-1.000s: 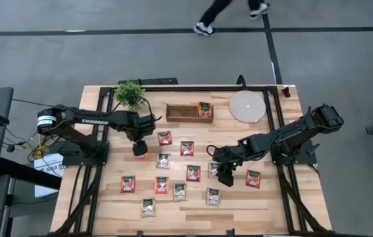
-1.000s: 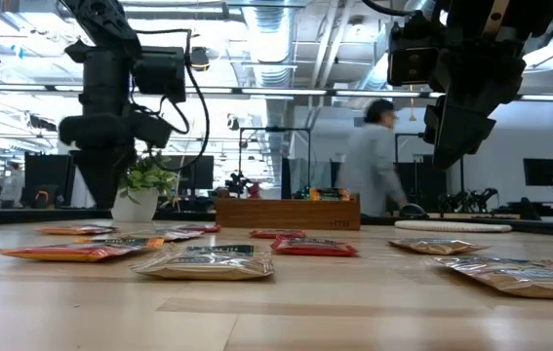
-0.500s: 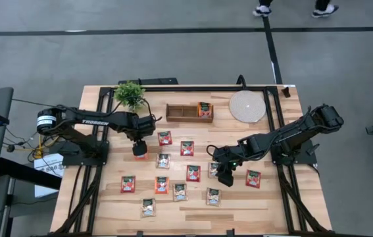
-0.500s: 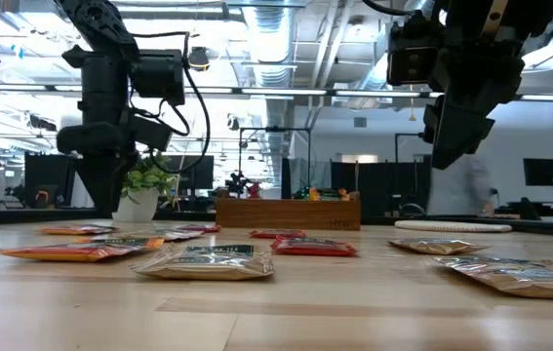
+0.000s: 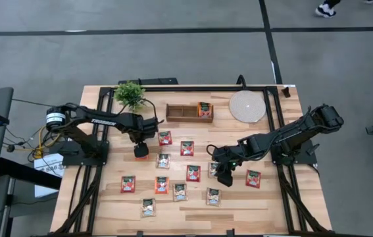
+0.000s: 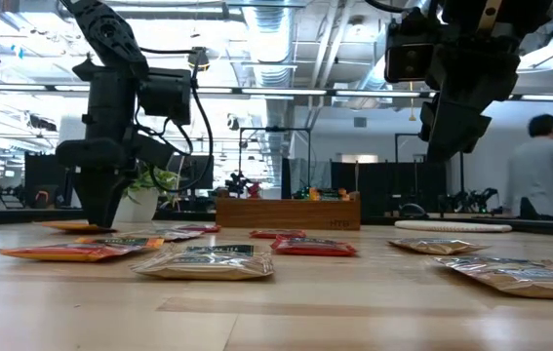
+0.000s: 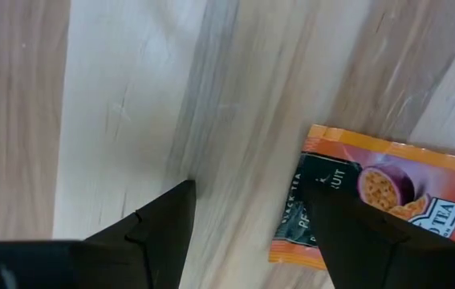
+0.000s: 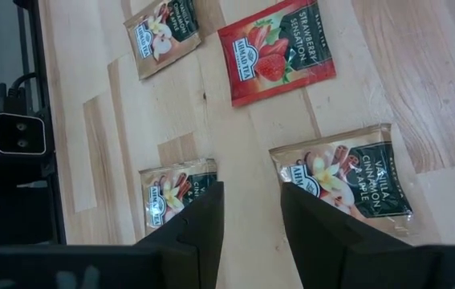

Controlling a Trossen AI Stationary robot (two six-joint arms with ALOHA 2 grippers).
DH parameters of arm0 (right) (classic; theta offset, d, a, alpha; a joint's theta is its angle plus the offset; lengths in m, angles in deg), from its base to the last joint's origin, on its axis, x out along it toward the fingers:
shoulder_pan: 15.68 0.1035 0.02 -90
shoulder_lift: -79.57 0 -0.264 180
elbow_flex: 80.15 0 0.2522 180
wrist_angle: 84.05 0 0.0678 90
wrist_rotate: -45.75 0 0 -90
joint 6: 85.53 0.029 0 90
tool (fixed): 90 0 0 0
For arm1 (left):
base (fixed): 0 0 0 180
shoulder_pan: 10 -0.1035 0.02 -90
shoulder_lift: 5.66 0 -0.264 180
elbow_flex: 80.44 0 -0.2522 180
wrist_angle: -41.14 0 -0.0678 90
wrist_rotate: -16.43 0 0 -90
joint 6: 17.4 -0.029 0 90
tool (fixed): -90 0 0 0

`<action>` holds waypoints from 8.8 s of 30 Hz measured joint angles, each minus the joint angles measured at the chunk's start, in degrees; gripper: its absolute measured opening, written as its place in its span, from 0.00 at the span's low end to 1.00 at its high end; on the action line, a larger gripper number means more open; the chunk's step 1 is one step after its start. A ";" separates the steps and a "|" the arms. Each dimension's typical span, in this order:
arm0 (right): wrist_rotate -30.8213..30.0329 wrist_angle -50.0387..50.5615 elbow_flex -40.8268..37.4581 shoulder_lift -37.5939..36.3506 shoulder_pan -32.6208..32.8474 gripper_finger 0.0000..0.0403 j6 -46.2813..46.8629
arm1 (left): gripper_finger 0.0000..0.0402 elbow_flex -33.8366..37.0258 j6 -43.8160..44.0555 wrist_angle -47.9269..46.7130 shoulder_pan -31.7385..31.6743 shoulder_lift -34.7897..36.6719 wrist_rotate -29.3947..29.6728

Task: Pick & Place Tea
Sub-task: Put the orange tea bag into the right section of the wooden organizer

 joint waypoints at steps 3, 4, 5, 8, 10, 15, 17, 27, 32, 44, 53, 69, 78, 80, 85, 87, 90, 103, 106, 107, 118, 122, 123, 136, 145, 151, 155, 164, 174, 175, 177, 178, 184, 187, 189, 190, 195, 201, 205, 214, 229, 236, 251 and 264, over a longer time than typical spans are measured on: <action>0.02 0.01 0.00 0.00 0.00 0.29 -0.18 | 0.56 0.02 1.04 0.04 0.00 -0.04 -0.22; 0.00 0.01 0.00 0.00 0.00 0.29 -0.25 | 0.55 0.03 1.33 0.06 0.00 -0.07 -0.22; 0.00 0.03 0.00 0.00 0.00 0.29 -0.26 | 0.54 0.04 1.48 0.08 0.00 -0.07 -0.22; -0.01 0.03 0.00 0.00 0.00 0.29 -0.31 | 0.50 0.09 2.11 0.08 -0.02 -0.09 -0.44; -0.02 0.03 0.00 0.00 0.00 0.29 -0.33 | 0.47 0.09 2.51 0.08 -0.06 -0.09 -0.59; -0.02 0.05 0.00 0.00 0.00 0.29 -0.39 | 0.38 0.12 3.64 0.14 -0.07 -0.13 -0.77; -0.02 0.05 0.00 0.00 0.00 0.29 -0.44 | 0.35 0.13 4.31 0.21 -0.07 -0.13 -0.92; -0.04 0.05 0.00 0.00 0.00 0.29 -0.44 | 0.12 0.15 5.57 0.40 -0.07 -0.11 -1.16; -0.04 0.07 0.00 0.00 0.00 0.29 -0.44 | 0.01 0.28 6.19 0.65 -0.04 0.91 -1.74; -0.10 -0.02 0.00 0.00 -0.02 0.29 -0.44 | 0.00 0.44 9.06 0.53 0.12 7.19 -6.00; -0.09 -0.10 0.00 0.00 0.00 0.29 -0.44 | 0.00 -0.90 10.24 -4.30 0.09 10.17 -3.11; -1.56 -0.80 0.00 0.00 -0.02 0.29 -0.96 | 0.00 -29.92 -0.23 -14.86 1.01 10.84 12.93; -8.74 -8.77 0.00 0.00 -1.86 0.29 -1.45 | 0.00 -37.79 -4.38 -13.00 2.12 8.83 14.86; -10.46 -12.26 0.00 0.00 -3.43 0.29 -2.47 | 0.00 -37.79 -4.44 -12.65 3.14 8.83 14.82; -11.96 -24.15 0.00 0.00 -9.56 0.29 -6.53 | 0.00 -37.79 -4.36 -12.66 6.38 8.83 14.83; -11.31 -29.77 0.00 0.00 -12.08 0.29 -8.66 | 0.00 -37.79 -3.89 -12.39 7.90 8.83 14.82; -8.03 -36.48 0.18 0.00 -15.95 0.29 -10.97 | 0.00 -37.79 -2.67 -12.33 9.88 8.83 14.91; -0.68 -32.76 9.37 0.00 -21.86 0.44 -19.24 | 0.00 -37.79 -1.60 -6.80 14.80 6.79 18.49; -1.46 -29.34 10.79 -0.02 -22.01 0.46 -21.07 | 0.00 -37.79 -1.79 -5.66 14.82 5.85 18.87; -1.46 -28.32 10.95 -0.02 -22.20 0.46 -21.38 | 0.00 -37.79 -1.84 -5.10 14.82 5.61 18.89; -1.33 -26.77 11.15 -0.02 -22.53 0.45 -21.94 | 0.00 -37.79 -3.21 0.96 14.80 5.07 19.28; -1.33 -26.72 11.15 -0.02 -22.88 0.45 -21.99 | 0.00 -37.79 -4.15 1.64 14.82 5.05 19.26; -1.33 -26.73 11.15 -0.02 -22.94 0.45 -21.98 | 0.00 -37.79 -4.16 1.94 14.82 5.06 19.26; -1.36 -26.77 11.15 -0.02 -24.02 0.39 -21.92 | 0.00 -37.79 -4.44 4.49 14.82 5.05 18.89; -1.33 -26.81 11.15 -0.02 -24.02 0.25 -21.90 | 0.00 -37.79 -4.44 5.26 14.82 5.05 18.23; -1.26 -26.88 11.15 -0.02 -24.01 0.11 -21.90 | 0.00 -37.79 -4.44 5.26 14.80 5.05 18.24; -0.38 -27.13 11.15 -0.02 -24.02 0.01 -21.92 | 0.00 -37.79 -4.44 5.24 14.80 5.05 17.89; 0.17 -27.71 11.15 -0.02 -24.01 0.00 -20.84 | 0.00 -37.79 -4.33 5.33 14.80 5.05 17.17; 0.15 -27.71 11.15 -0.02 -23.87 0.00 -19.96 | 0.00 -37.79 -4.38 6.76 14.80 5.05 18.32; 0.15 -27.71 11.15 -0.02 -23.87 0.00 -19.96 | 0.00 -37.79 -4.38 6.76 14.80 5.07 18.34; 0.13 -27.70 11.15 -0.02 -23.89 0.00 -19.93 | 0.00 -37.79 -4.40 6.76 14.80 5.05 18.84; 0.13 -27.70 11.15 -0.02 -23.89 0.00 -19.93 | 0.00 -37.79 -4.41 6.73 14.80 5.05 19.53; -3.70 -26.81 11.14 -0.02 -25.10 0.00 -19.50 | 0.00 -37.79 -6.23 3.71 14.80 5.05 31.85; -6.44 -26.62 10.61 -0.02 -26.48 0.00 -19.54 | 0.00 -37.79 -5.70 -0.92 14.73 5.05 36.15; -6.61 -27.02 9.98 -0.02 -27.66 0.00 -19.73 | 0.00 -37.79 -3.56 -4.23 14.73 5.05 36.41; -6.62 -26.99 9.51 -0.06 -28.28 0.00 -19.74 | 0.00 -37.79 -2.11 -6.27 14.73 5.05 36.41; -6.05 -27.10 7.82 -0.10 -31.65 0.00 -19.83 | 0.00 -37.72 5.37 -15.53 14.30 5.05 36.37; -6.01 -29.61 3.86 -0.13 -35.94 0.00 -19.84 | 0.00 -33.22 12.24 -17.65 13.42 6.03 36.34; -5.99 -36.04 -0.06 -0.14 -38.24 0.00 -18.43 | 0.00 -28.57 15.29 -17.28 13.51 6.86 35.80; -11.02 -65.27 -14.82 -0.55 -41.07 0.00 -4.82 | 0.00 -21.67 19.64 -15.60 13.49 7.70 30.80; -25.75 -60.67 -19.17 -0.02 -36.74 0.00 4.20 | 0.00 -21.44 16.43 -5.49 13.49 7.69 30.45; -28.13 -60.23 -19.17 -0.02 -36.59 0.00 5.74 | 0.00 -21.44 16.41 -3.02 13.49 7.69 28.73; -30.17 -52.53 -10.80 9.12 -34.44 0.00 8.11 | 0.00 -21.46 16.40 -0.86 13.64 7.69 26.78; -31.36 -53.18 -10.69 9.40 -36.37 0.00 5.53 | 0.00 -21.46 14.90 -0.78 13.64 7.69 25.75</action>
